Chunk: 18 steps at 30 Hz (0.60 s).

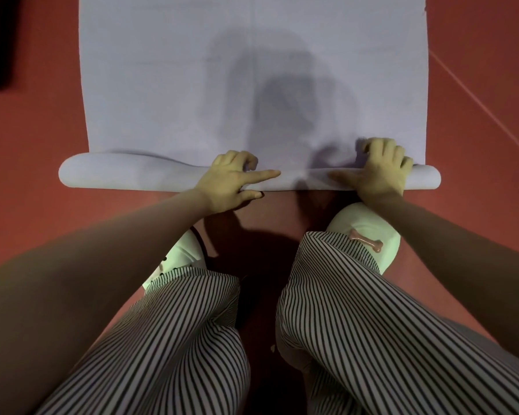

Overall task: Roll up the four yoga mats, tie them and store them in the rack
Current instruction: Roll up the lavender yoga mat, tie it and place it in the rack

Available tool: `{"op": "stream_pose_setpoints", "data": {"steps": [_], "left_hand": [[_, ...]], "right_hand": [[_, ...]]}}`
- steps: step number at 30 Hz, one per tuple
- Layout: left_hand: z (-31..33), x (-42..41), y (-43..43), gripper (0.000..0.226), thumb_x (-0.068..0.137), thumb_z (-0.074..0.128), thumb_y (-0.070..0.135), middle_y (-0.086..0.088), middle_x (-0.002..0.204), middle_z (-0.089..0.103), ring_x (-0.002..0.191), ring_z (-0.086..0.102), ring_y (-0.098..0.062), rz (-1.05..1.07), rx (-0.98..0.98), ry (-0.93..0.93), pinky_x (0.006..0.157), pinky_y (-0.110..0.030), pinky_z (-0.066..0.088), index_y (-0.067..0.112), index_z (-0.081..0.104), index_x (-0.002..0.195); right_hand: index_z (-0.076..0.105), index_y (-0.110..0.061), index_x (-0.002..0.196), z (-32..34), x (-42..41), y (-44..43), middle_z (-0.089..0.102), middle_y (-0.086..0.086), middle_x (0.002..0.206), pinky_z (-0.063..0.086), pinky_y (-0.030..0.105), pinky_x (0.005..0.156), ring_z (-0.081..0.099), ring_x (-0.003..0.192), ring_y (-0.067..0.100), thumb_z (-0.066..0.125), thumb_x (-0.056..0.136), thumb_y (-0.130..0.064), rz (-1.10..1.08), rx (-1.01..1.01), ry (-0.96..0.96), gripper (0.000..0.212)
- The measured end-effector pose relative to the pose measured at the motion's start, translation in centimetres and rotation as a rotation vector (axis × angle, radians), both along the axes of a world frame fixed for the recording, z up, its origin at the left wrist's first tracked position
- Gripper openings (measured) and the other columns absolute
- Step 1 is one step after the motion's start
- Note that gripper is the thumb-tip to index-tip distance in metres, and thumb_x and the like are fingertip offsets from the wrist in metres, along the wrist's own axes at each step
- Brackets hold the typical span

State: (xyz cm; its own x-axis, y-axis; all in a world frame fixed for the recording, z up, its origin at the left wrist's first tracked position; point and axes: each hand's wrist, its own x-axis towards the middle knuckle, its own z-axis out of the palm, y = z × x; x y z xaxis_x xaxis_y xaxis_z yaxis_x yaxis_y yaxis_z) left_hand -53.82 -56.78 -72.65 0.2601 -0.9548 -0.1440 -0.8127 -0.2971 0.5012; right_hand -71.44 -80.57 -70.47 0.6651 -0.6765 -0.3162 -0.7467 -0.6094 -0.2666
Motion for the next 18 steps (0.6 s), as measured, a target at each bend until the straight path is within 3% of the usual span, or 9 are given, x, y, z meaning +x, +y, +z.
{"op": "stream_pose_setpoints", "data": {"steps": [2,4,6,9,13,15,18], "left_hand": [[0.1,0.2,-0.2,0.052,0.085,0.045,0.054,-0.011,0.099,0.054,0.09,0.049,-0.029,0.0,0.026,0.025,0.083,-0.041,0.038,0.029,0.06,0.129],[0.3,0.4,-0.5,0.054,0.085,0.044,0.054,-0.011,0.1,0.053,0.09,0.05,-0.031,-0.001,0.058,0.055,0.083,-0.044,0.041,0.03,0.058,0.131],[0.5,0.4,-0.6,0.056,0.085,0.042,0.055,-0.012,0.104,0.052,0.093,0.048,-0.03,0.014,0.081,0.063,0.085,-0.043,0.039,0.03,0.055,0.133],[0.7,0.1,-0.4,0.058,0.085,0.038,0.057,-0.012,0.109,0.051,0.098,0.046,-0.029,0.024,0.117,0.062,0.089,-0.042,0.036,0.033,0.051,0.136],[1.2,0.6,-1.1,0.056,0.088,0.038,0.056,-0.002,0.113,0.042,0.104,0.038,-0.019,0.009,0.282,0.085,0.094,-0.032,0.026,0.042,0.037,0.142],[1.4,1.1,-1.5,0.048,0.091,0.037,0.047,0.004,0.109,0.038,0.102,0.033,-0.012,0.059,0.306,0.222,0.095,-0.025,0.024,0.044,0.041,0.139],[1.5,1.9,-1.2,0.038,0.093,0.055,0.02,0.0,0.104,0.042,0.097,0.04,-0.011,0.182,0.251,0.503,0.091,-0.017,0.03,0.018,0.057,0.13]], "right_hand": [[0.054,-0.013,0.099,-0.1,0.4,-0.5,0.048,0.01,0.11,0.023,0.037,0.089,0.043,0.106,0.028,0.073,0.069,-0.052,0.09,-0.021,-0.028,0.053],[0.05,-0.016,0.079,-0.3,0.3,-1.2,0.048,0.003,0.091,0.021,0.033,0.077,0.045,0.093,0.026,0.07,0.074,-0.05,0.177,0.045,-0.07,0.04],[0.041,-0.017,0.069,-0.5,-0.1,-1.1,0.043,-0.001,0.076,0.017,0.03,0.071,0.042,0.08,0.022,0.067,0.078,-0.048,0.224,0.067,-0.137,0.041],[0.038,-0.018,0.069,-0.5,-0.3,-0.7,0.041,-0.003,0.07,0.017,0.03,0.07,0.036,0.075,0.019,0.065,0.081,-0.047,0.284,0.024,-0.161,0.041],[0.043,-0.014,0.074,0.0,1.0,-2.0,0.052,0.001,0.073,0.027,0.033,0.068,0.045,0.075,0.023,0.062,0.08,-0.055,0.193,0.192,0.041,0.046],[0.043,-0.013,0.074,0.2,1.6,-2.6,0.054,0.002,0.072,0.03,0.034,0.062,0.047,0.071,0.023,0.063,0.078,-0.058,0.145,0.285,0.108,0.05],[0.042,-0.011,0.073,-0.2,1.6,-2.6,0.055,0.003,0.072,0.03,0.034,0.06,0.05,0.071,0.025,0.063,0.077,-0.059,0.134,0.257,0.1,0.052]]}}
